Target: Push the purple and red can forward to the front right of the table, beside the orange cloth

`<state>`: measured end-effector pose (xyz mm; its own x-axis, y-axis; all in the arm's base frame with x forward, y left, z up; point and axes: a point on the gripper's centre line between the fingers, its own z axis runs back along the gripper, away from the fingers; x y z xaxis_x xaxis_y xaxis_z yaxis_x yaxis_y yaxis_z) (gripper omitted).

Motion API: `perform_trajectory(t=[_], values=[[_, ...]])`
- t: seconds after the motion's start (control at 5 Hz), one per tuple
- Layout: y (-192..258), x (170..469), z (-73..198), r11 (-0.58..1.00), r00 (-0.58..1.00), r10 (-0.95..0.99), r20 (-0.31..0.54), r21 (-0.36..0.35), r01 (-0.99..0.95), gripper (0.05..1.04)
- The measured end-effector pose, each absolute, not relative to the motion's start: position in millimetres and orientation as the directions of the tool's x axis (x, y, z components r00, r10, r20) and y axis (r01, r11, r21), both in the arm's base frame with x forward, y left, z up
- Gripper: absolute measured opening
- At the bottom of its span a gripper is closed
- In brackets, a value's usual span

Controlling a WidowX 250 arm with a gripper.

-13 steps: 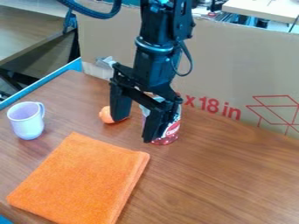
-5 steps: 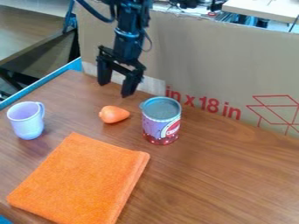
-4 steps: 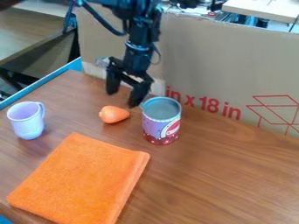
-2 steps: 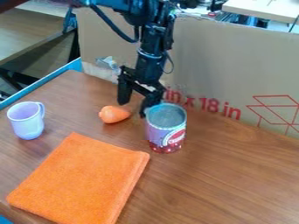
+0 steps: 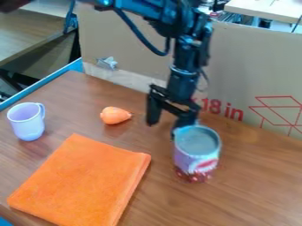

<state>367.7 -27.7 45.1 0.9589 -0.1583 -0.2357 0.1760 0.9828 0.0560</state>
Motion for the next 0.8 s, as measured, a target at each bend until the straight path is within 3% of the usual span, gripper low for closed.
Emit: perform_trajectory(t=[0.4, 0.8], values=[[-97.7, 355.1, 42.3, 0.989, 0.962, -0.148, -0.231, -0.027, 0.146, 1.001], [-119.4, 346.8, 43.7, 0.988, 0.959, -0.150, -0.238, -0.055, 0.141, 1.001]])
